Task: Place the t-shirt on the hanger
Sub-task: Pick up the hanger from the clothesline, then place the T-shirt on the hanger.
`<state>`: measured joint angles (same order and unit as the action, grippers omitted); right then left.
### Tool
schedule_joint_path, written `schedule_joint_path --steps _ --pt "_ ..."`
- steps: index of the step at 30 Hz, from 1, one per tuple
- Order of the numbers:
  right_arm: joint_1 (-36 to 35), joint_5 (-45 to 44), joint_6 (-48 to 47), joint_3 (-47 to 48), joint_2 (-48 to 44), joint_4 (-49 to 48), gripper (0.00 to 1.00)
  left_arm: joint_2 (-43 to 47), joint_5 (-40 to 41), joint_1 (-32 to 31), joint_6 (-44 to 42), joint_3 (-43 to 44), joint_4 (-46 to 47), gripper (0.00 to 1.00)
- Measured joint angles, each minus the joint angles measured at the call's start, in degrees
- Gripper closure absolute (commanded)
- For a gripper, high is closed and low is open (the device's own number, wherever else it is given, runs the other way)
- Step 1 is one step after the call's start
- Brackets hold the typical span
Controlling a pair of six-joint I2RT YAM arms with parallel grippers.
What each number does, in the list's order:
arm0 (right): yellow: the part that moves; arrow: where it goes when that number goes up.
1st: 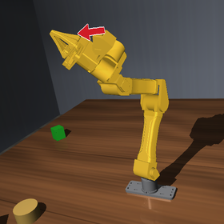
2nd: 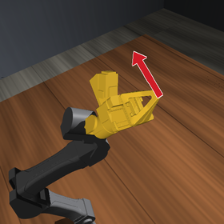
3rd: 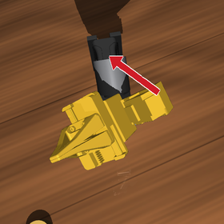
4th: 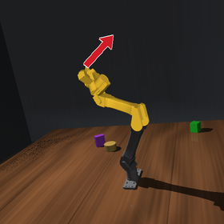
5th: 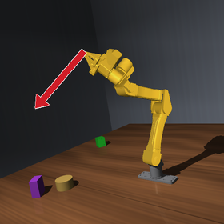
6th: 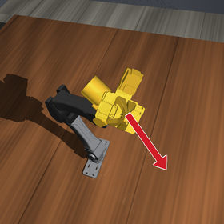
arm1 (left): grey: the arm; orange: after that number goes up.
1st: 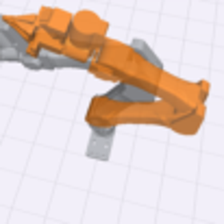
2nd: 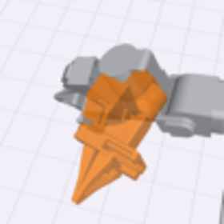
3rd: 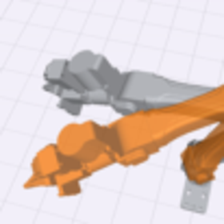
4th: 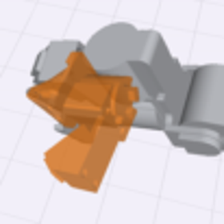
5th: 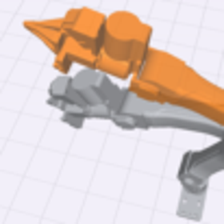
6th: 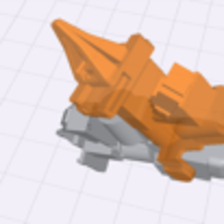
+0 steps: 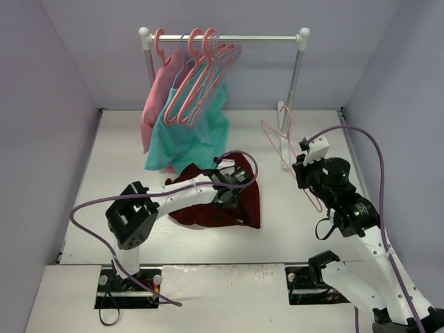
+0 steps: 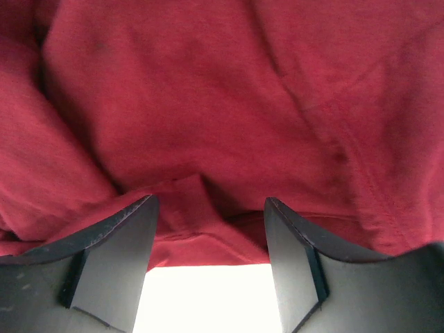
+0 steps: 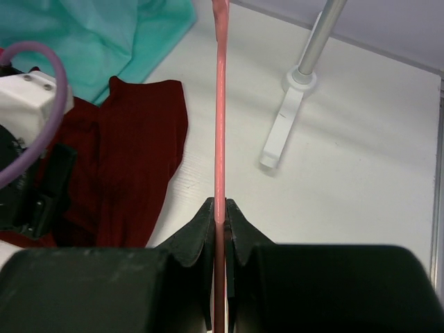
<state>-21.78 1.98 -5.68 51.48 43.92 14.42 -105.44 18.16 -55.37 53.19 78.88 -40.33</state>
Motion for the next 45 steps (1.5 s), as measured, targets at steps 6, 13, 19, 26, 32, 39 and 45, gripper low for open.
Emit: schedule_joint_path --steps 6,13,19,26,32,39,45 --pt "-0.06 1.78 1.39 -3.24 -4.97 0.80 1.00 -3.90 2.43 -1.83 4.12 2.55 -2.75 0.51" --pt "-3.08 2.03 1.60 -4.04 -7.14 1.33 1.00 -4.71 4.49 -2.22 8.53 -1.08 -6.11 0.82" --pt "-5.41 1.95 1.56 -4.62 -8.45 1.45 1.00 -3.35 5.98 -3.16 11.11 -4.08 -7.17 0.88" --pt "-7.70 1.92 1.08 -4.81 -8.59 2.56 1.00 1.87 6.53 -5.19 13.19 -7.57 -7.91 0.90" --pt "-8.76 3.01 -0.47 -4.91 -8.59 3.53 1.00 4.08 7.79 -5.76 12.81 -8.93 -8.59 1.00" --pt "-10.49 11.58 -4.46 -4.35 -8.64 4.74 1.00 10.16 12.50 -4.62 4.22 -5.99 -12.62 1.00" --pt "-10.95 17.86 -6.16 -3.18 -8.82 4.76 1.00 19.67 13.85 0.70 -2.59 -5.69 -13.80 1.00"
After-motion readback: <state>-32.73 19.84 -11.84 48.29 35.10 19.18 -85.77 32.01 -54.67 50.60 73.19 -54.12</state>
